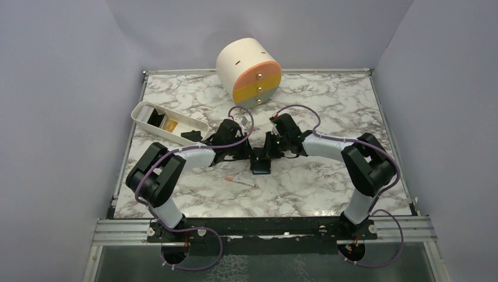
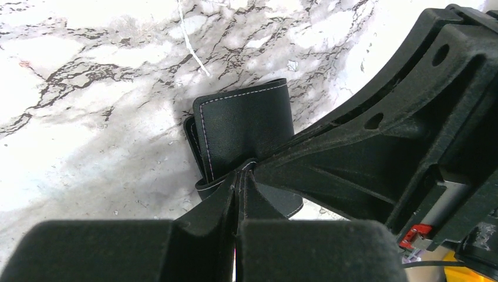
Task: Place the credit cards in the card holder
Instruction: Close the card holder at the center of the board.
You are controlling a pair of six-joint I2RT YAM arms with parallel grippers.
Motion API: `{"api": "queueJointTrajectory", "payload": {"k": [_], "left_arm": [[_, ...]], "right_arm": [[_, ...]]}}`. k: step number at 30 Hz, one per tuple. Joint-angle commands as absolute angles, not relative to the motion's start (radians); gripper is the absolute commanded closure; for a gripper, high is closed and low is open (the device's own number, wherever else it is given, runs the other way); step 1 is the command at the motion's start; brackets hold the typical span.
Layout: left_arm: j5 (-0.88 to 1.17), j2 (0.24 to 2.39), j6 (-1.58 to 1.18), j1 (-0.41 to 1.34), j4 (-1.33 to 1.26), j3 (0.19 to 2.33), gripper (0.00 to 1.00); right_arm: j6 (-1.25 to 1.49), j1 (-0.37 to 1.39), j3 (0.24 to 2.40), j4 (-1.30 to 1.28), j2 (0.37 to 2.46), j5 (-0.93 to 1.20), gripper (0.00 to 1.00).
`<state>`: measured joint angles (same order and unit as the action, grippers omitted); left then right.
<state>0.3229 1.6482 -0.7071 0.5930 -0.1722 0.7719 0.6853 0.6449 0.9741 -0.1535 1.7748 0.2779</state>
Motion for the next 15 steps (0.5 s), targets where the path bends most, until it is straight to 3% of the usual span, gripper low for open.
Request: {"api": "queueJointTrajectory", "payload": {"k": [1,15], "left_arm": [[0.314,1.679,-0.688,0.595,-0.195,0.798,0.99],[0.192,1.761,-0.598,0.631,-0.015,0.857,0.99]], "right_arm": [[0.677,0.647,0.954,-0.2,1.843,0.236,0.99],[0.681,0.646,0.961,-0.217,1.89,0.238,0.99]]}}
